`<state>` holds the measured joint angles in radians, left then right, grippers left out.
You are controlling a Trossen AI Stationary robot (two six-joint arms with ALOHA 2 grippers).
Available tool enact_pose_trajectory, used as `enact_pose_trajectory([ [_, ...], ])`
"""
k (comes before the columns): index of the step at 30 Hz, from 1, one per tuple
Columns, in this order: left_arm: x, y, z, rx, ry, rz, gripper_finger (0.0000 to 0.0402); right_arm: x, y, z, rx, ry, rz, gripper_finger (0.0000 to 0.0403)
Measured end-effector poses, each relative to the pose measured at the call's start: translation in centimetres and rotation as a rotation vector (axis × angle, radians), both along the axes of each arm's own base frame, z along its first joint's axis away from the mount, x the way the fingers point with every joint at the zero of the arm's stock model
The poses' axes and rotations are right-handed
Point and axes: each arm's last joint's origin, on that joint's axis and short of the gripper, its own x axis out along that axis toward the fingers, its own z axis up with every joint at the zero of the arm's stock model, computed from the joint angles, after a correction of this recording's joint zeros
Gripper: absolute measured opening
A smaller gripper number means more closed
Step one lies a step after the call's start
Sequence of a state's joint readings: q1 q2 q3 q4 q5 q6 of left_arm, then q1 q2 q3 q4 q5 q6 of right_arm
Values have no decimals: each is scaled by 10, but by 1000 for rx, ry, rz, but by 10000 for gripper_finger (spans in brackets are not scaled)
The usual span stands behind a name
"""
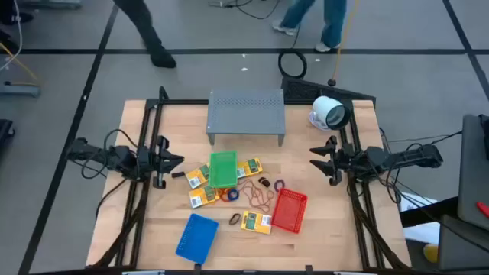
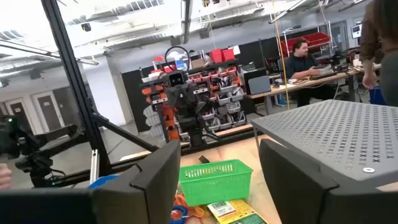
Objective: Pick & Place Office Desk Supplies
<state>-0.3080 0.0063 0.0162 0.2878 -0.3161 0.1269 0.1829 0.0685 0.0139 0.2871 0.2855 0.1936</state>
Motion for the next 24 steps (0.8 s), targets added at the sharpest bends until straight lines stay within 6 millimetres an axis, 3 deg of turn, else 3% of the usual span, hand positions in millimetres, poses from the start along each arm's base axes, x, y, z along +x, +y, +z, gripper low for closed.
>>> enact_pose_trajectory([
  [19, 0, 0, 0, 35, -1, 10, 37, 0, 0, 0, -65, 7, -7, 210],
  [24, 0, 0, 0, 32, -1, 10, 37, 0, 2, 2, -115, -19, 59, 210],
])
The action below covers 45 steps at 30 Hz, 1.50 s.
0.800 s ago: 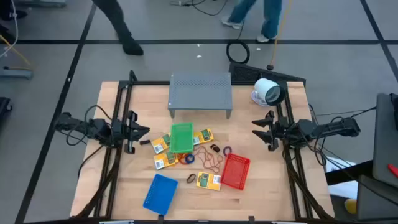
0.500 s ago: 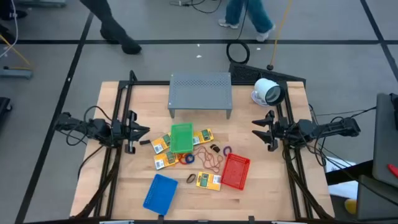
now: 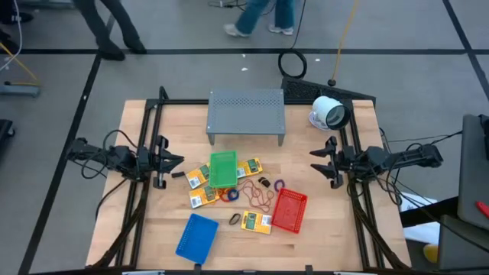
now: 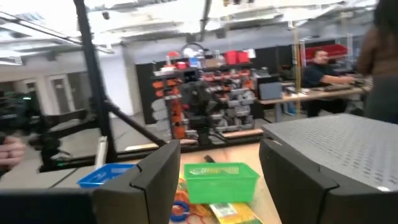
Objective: Pick & Place Office Desk Supplies
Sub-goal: Put the yellow rubber band into the red bin
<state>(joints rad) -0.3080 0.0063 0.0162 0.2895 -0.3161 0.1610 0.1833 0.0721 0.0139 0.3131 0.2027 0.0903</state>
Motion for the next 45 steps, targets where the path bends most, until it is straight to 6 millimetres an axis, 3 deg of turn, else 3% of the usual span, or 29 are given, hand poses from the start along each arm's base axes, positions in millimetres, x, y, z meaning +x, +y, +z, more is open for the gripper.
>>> enact_pose_trajectory([
  [3, 0, 0, 0, -13, 0, -4, 37, 2, 0, 1, -14, 3, -1, 210],
  [8, 0, 1, 0, -24, 4, 41, 37, 12, 2, -7, -84, 161, -10, 210],
  [12, 0, 4, -1, -45, 13, 126, 37, 27, 5, 14, -134, 225, -14, 210],
  [27, 0, 6, -3, -56, 37, 190, 37, 134, 25, 79, -311, 666, 11, 210],
  [34, 0, 5, -4, -52, 46, 190, 37, 172, 32, 99, -375, 855, 46, 210],
  [41, 0, 5, -4, -56, 46, 189, 37, 207, 42, 104, -392, 1061, 174, 210],
  [45, 0, 5, -4, -58, 45, 189, 37, 220, 47, 96, -460, 1148, 217, 210],
])
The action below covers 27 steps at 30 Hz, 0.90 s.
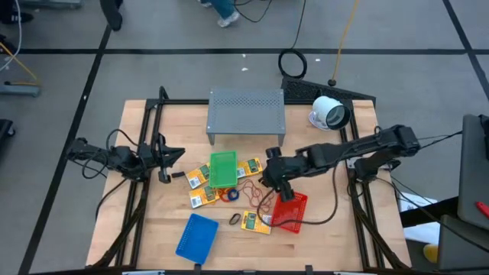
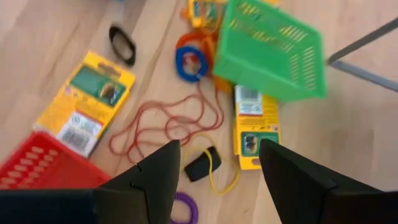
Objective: Pick & Place Office Desk Supplies
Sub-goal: Put the yellow rubber band into the red bin
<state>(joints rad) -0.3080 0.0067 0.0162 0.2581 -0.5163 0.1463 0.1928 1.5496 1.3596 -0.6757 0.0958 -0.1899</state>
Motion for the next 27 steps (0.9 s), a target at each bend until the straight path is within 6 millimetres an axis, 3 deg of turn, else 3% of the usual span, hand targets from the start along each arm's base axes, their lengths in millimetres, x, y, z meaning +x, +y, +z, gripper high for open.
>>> enact_pose_trajectory([
  [7, 0, 0, 0, -1, 0, 0, 37, 10, 3, -21, 36, 99, 44, 210],
  [14, 0, 2, 0, -54, -4, 52, 37, 13, -2, -28, 31, 134, 25, 210],
  [27, -1, 4, -1, -124, -16, 105, 37, 14, -49, -29, 110, 176, -170, 210],
])
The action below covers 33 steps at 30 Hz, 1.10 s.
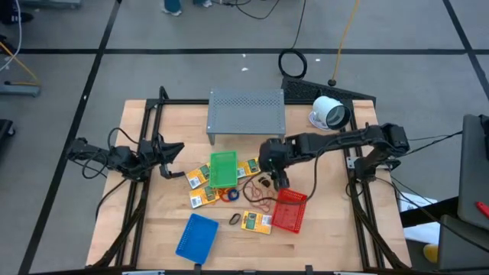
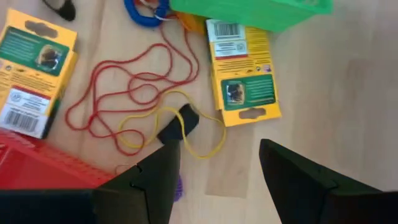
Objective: Pick & Place Office Desk Supplies
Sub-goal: Put the yellow rubber band into the red bin
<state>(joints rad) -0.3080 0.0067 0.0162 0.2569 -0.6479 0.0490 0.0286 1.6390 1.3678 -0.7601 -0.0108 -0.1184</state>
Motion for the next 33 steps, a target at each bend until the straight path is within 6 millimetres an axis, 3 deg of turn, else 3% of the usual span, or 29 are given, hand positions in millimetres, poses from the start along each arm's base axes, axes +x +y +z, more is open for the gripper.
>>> enact_pose_trajectory([
  [9, 0, 0, 0, 1, 0, 0, 37, 1, -6, -1, 112, 1, 28, 210],
  [24, 0, 0, 0, 0, 0, -1, 37, 24, -5, -63, 150, 185, 65, 210],
  [33, 0, 0, 0, 0, 3, -1, 37, 26, -6, -63, 134, 166, 108, 210],
])
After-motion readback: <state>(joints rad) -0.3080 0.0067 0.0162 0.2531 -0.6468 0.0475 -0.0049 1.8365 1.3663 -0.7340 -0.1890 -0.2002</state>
